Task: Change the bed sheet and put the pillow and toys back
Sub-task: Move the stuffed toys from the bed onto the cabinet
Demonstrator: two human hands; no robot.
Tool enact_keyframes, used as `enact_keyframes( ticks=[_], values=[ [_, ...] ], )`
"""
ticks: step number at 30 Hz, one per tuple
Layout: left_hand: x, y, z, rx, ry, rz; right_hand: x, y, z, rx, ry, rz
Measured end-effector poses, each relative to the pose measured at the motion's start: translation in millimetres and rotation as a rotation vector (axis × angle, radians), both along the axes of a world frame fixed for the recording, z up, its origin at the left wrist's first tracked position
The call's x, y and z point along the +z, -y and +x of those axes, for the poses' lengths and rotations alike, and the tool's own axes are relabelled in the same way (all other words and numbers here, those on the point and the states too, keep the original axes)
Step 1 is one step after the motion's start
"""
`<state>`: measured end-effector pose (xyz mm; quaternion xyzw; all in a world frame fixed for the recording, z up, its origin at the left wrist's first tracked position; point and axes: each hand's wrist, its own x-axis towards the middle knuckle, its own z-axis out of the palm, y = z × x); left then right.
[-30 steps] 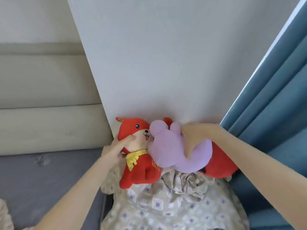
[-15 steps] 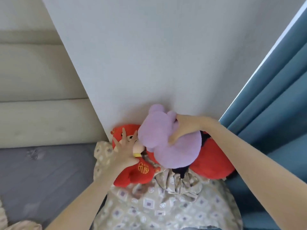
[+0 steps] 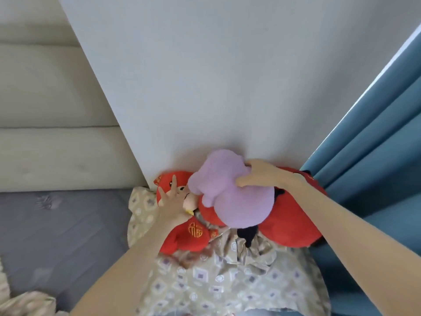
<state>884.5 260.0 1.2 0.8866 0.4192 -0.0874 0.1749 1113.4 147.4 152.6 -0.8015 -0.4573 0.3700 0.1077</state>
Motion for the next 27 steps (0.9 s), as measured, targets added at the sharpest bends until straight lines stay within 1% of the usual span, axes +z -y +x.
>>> enact_keyframes(
  ticks=[2, 5, 8, 10, 12, 13, 14, 15, 16, 18, 20, 23, 25, 27],
  values=[
    [6.0, -6.9, -5.4, 0.003, 0.123, -0.035, 17.2, -4.9, -4.9, 0.074, 0.065, 0.015],
    [20.6, -9.7, -17.2, 0.063, 0.380, -0.128, 46.2, -21.0, -12.1, 0.203, 0.161, 0.036],
    [36.7, -10.9, -27.9, 0.213, 0.531, -0.216, 62.9, -40.1, -26.8, 0.353, 0.249, 0.009],
    [46.0, -11.0, -35.6, 0.260, 0.641, -0.299, 58.1, -46.3, -40.2, 0.436, 0.404, 0.042],
    [57.0, -9.7, -41.4, 0.256, 0.672, -0.322, 46.4, -49.1, -52.6, 0.460, 0.591, 0.162],
    [64.7, -7.2, -42.8, 0.234, 0.692, -0.313, 41.5, -49.6, -59.3, 0.455, 0.629, 0.208],
    [71.6, -4.7, -43.6, 0.183, 0.753, -0.297, 37.7, -49.8, -64.5, 0.452, 0.645, 0.237],
    [78.9, -1.9, -43.3, 0.115, 0.827, -0.268, 35.2, -50.6, -67.6, 0.454, 0.649, 0.247],
    [83.1, -0.5, -43.2, 0.051, 0.859, -0.231, 32.9, -51.0, -69.2, 0.459, 0.646, 0.247],
    [86.8, -0.4, -37.3, -0.007, 0.828, -0.214, 30.7, -49.6, -66.5, 0.470, 0.629, 0.233],
    [82.5, -4.8, -30.4, -0.004, 0.770, -0.240, 27.3, -47.9, -59.8, 0.469, 0.559, 0.177],
    [76.8, -8.2, -18.2, 0.006, 0.644, -0.227, 14.1, -47.2, -47.4, 0.366, 0.416, 0.088],
    [71.8, -9.8, -9.7, -0.016, 0.555, -0.228, 1.5, -44.7, -43.3, 0.340, 0.402, 0.063],
    [69.0, -8.7, -2.7, 0.033, 0.485, -0.219, -9.5, -41.7, -42.6, 0.321, 0.419, 0.051]
  ],
)
